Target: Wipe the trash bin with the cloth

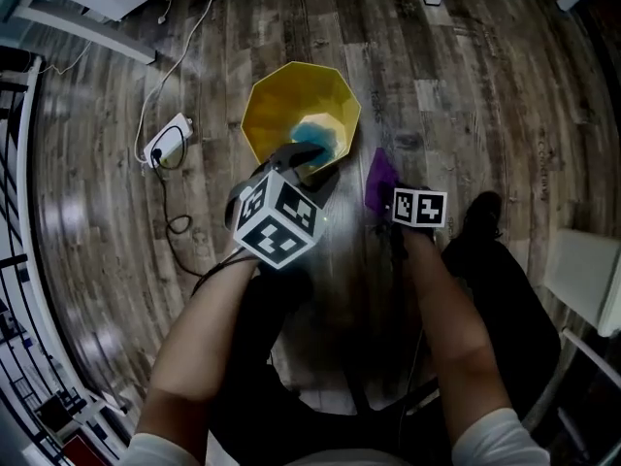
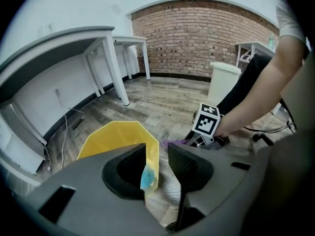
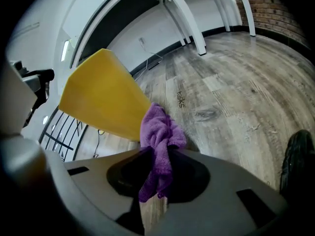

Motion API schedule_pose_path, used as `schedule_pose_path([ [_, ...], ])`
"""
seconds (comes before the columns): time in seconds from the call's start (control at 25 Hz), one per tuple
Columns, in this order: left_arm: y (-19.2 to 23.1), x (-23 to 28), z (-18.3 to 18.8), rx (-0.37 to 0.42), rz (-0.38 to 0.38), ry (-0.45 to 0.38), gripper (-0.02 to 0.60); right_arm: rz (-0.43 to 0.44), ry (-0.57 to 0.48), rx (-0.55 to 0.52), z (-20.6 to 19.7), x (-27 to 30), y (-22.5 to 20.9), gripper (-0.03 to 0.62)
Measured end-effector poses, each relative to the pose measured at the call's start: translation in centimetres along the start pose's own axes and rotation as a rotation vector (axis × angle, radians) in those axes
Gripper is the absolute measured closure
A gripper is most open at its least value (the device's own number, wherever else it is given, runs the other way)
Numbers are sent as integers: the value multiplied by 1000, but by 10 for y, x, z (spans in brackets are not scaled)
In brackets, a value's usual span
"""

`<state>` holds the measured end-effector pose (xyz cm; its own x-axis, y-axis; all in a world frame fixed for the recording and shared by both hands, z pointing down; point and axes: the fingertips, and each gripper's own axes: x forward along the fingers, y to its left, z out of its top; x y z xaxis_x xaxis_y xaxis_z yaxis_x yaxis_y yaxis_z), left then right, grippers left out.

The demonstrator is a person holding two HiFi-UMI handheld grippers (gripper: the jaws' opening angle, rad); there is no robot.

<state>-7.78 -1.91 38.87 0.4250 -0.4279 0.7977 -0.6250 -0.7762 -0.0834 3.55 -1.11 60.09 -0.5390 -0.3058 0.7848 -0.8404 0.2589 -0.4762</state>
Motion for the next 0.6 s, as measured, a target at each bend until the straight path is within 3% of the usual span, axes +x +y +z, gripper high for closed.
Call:
schedule_pose_path([
  [0.12, -4, -20, 7, -44, -1, -67, 459, -15, -22, -24, 0, -26, 9, 505],
  [0.24, -6, -45, 12, -190, -33, -129, 460, -12, -57, -34, 1, -49, 24, 505],
  [0.32, -6, -63, 13, -275, -32, -158, 496, 5, -85, -49, 4, -65, 36, 505],
  [0.48, -17, -96, 11, -309, -3, -189, 534, 21, -115, -95, 2, -98, 57, 505],
  [0.6, -28, -135, 14, -339, 21, -267, 543, 9, -124, -105, -7, -122, 70, 505],
])
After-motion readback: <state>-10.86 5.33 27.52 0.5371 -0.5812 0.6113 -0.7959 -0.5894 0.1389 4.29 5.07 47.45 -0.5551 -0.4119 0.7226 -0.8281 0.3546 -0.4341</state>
